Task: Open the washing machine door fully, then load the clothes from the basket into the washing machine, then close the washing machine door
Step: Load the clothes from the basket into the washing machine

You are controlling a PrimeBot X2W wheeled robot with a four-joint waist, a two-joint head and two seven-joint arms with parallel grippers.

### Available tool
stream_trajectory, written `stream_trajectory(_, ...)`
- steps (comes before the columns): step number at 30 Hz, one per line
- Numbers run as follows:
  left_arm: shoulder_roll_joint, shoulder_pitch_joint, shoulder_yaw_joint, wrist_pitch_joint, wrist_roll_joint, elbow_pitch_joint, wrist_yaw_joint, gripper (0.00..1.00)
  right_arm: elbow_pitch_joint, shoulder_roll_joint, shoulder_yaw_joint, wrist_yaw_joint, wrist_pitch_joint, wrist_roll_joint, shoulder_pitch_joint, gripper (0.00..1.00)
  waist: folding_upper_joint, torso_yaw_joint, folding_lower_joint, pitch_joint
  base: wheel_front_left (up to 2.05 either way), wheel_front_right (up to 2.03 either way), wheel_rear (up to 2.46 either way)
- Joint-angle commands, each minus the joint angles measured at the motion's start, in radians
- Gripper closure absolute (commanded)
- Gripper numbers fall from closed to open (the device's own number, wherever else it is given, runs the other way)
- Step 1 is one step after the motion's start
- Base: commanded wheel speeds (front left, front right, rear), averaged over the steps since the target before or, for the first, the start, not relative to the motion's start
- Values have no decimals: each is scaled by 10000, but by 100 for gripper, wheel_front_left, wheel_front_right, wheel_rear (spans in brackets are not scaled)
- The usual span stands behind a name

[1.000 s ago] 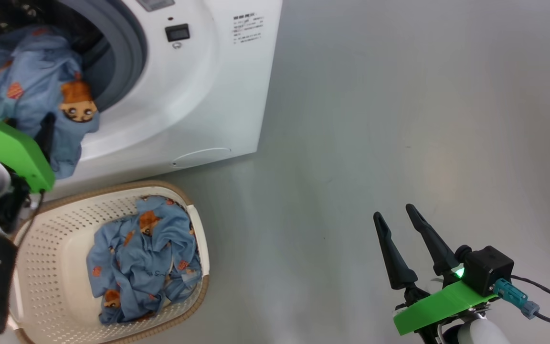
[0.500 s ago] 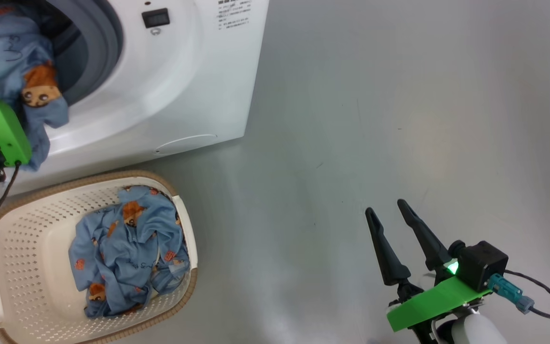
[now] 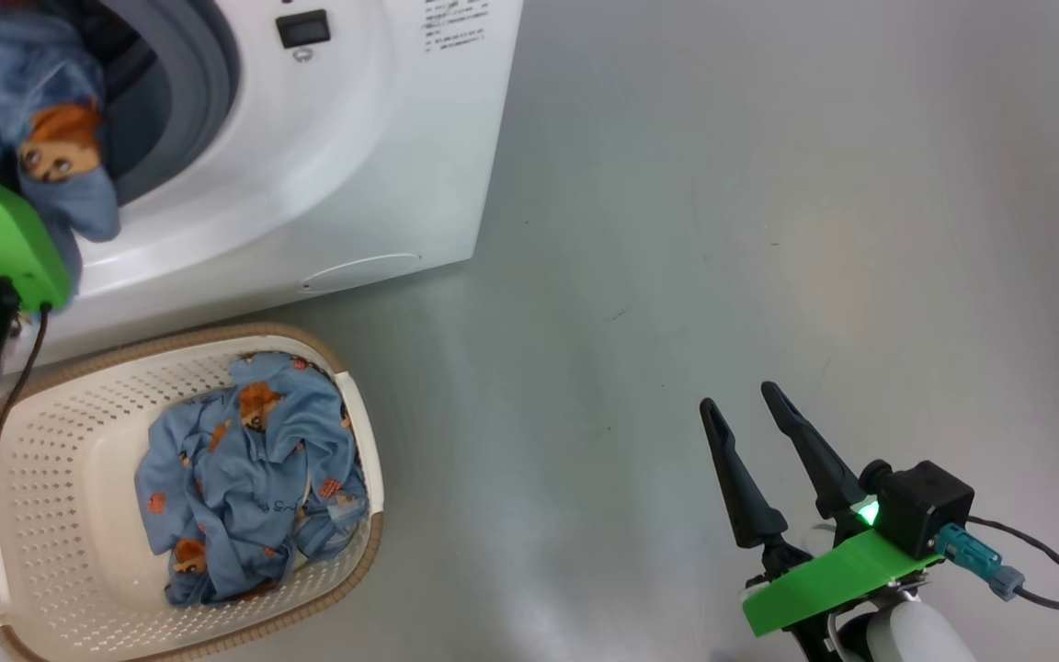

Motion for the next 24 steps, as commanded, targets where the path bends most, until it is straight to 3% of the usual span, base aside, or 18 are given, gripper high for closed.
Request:
stream_trajectory(1, 441, -157, 236, -336, 84, -306, -4, 100, -181, -3, 290, 27, -118, 155, -67, 0, 0, 30, 0, 4, 0, 0, 0)
stream_trajectory(11, 485, -1279, 39, -3505, 359, -285, -129, 100, -240, -3, 521, 27, -118, 266, -192, 0, 0, 2, 0, 481, 0, 0, 0)
stream_trajectory(24, 1014, -3009, -268, -3858, -75, -179, -186, 100, -470, -3, 746, 27, -118, 540, -334, 0, 0, -193, 0, 1848, 0, 0, 0)
